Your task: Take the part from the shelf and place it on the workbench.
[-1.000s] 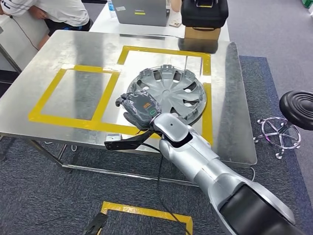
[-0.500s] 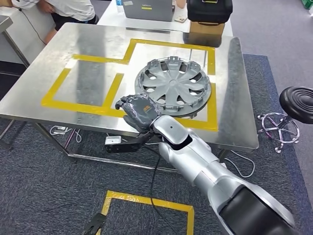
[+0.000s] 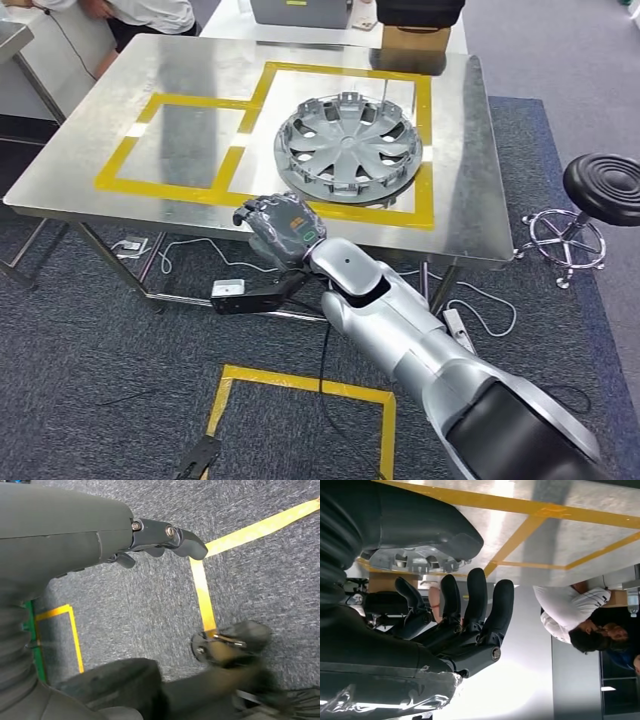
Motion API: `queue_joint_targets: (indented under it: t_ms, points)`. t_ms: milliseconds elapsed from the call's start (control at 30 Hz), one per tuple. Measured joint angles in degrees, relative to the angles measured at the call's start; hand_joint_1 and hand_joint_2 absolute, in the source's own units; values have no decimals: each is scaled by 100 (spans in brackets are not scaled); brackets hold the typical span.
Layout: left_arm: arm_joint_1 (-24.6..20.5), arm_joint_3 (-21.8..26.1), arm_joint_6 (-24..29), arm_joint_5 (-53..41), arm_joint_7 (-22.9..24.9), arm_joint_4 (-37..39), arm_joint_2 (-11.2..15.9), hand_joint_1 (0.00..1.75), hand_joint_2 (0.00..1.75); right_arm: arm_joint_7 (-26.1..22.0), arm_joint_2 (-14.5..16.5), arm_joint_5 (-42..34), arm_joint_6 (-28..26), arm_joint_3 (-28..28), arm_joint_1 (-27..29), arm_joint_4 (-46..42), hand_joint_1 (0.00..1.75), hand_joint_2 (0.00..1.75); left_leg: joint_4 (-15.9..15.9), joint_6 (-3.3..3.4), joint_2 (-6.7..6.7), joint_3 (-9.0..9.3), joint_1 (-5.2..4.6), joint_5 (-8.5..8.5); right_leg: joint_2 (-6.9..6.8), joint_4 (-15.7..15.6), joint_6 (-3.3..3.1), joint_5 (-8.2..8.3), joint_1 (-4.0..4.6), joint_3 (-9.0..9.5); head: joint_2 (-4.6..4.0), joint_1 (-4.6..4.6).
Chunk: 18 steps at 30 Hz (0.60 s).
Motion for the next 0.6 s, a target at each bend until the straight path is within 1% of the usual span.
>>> queue_joint_targets:
  t_ms: [33, 67, 100, 133, 167, 200, 233, 267, 300, 333, 367, 400, 433, 467, 500, 533, 567, 600]
  points:
    - [-11, 1, -6, 0, -1, 1, -2, 0, 175, 0, 3, -2, -1, 1, -6, 1, 175, 175, -177, 57, -7, 88, -14, -58, 0, -6, 37, 63, 4, -36, 0, -4]
    - [-10, 1, -11, 0, -1, 1, 3, 0, 175, 0, 3, -4, -1, 1, -1, 6, 175, 175, -241, 134, -12, 73, -30, -67, -2, -31, 74, 137, -3, -55, 0, -2]
    - [1, 3, -15, 0, -1, 2, 8, 0, 175, -1, 1, -5, -1, 2, 13, 15, 175, 175, -232, 192, -1, 27, -33, -11, -3, -58, 104, 176, -13, -75, 0, -4]
    - [16, 4, -17, 0, -1, 2, 15, 0, 175, -1, -3, -8, -2, 2, 29, 28, 175, 175, -235, 245, 8, -21, -35, 49, -6, -33, 135, 115, -22, -106, 0, 2]
    - [29, 5, -19, 0, -1, 2, 22, 0, 175, -1, -7, -11, -3, 2, 41, 41, 175, 175, -240, 291, 18, -79, -32, 116, -7, 102, 160, -59, -27, -160, 0, 14]
    - [34, 7, -22, 0, -1, 2, 28, 0, 175, -1, -10, -15, -6, 2, 44, 51, 175, 175, -243, 323, 26, -144, -33, 183, -9, 366, 181, -332, -30, -240, 0, 27]
    - [35, 7, -26, 0, -1, 2, 31, 0, 175, -1, -12, -20, -9, 2, 45, 58, 175, 175, -242, 344, 26, -215, -42, 247, -10, 740, 195, -644, -27, -330, 0, 44]
    - [35, 7, -30, 0, -1, 2, 34, 0, 175, -1, -13, -26, -13, 2, 47, 63, 175, 175, -241, 356, 27, -292, -55, 312, -10, 1158, 200, -895, -25, -412, 0, 51]
    - [37, 7, -32, 0, -1, 2, 36, 0, 175, -1, -13, -31, -15, 2, 55, 69, 175, 175, -239, 364, 29, -371, -71, 378, -10, 1493, 196, -1021, -21, -449, 0, 54]
    - [39, 7, -33, 0, -1, 2, 37, 0, 175, -2, -14, -34, -16, 2, 66, 76, 175, 175, -237, 369, 31, -454, -87, 444, -9, 1666, 178, -1016, -13, -406, 0, 53]
    - [40, 7, -33, 0, -1, 2, 38, 0, 175, -2, -15, -36, -18, 2, 75, 81, 175, 175, -236, 372, 32, -534, -103, 510, -9, 1637, 148, -911, 0, -265, 0, 53]
    - [40, 7, -32, 0, -1, 2, 38, 0, 175, -3, -15, -38, -19, 2, 80, 85, 175, 175, -235, 370, 31, -606, -116, 572, -6, 1399, 104, -773, 20, -20, 0, 53]
    - [40, 7, -32, 0, -1, 2, 36, 0, 175, -3, -13, -41, -21, 2, 76, 86, 175, 175, -234, 362, 29, -668, -127, 633, -6, 994, 42, -739, 47, 298, 0, 51]
    - [40, 7, -32, 0, -1, 2, 35, 0, 175, -6, -8, -51, -24, 1, 69, 86, 175, 175, -234, 346, 28, -712, -134, 688, -8, 563, -1, -763, 70, 609, 0, 50]
    - [40, 7, -31, 0, -1, 2, 33, 0, 175, -10, -3, -68, -28, -1, 64, 86, 175, 175, -246, 321, 28, -734, -132, 745, -6, 229, -31, -811, 94, 821, 0, 46]
    - [41, 9, -31, 0, -1, 2, 32, 0, 175, -14, -2, -93, -34, -3, 60, 88, 175, 175, -261, 289, 30, -743, -121, 801, -4, 10, -52, -871, 115, 938, 0, 60]
    - [42, 11, -30, 0, -1, 2, 32, 0, 175, -21, -3, -122, -46, -7, 66, 91, 175, 175, -287, 252, 31, -742, -108, 855, 1, -58, -59, -843, 131, 953, 0, 75]
    - [47, 16, -27, 0, -1, 2, 34, 0, 175, -31, -10, -154, -63, -10, 82, 98, 175, 175, -313, 214, 30, -749, -94, 899, 3, -82, -87, -774, 128, 922, 0, 90]
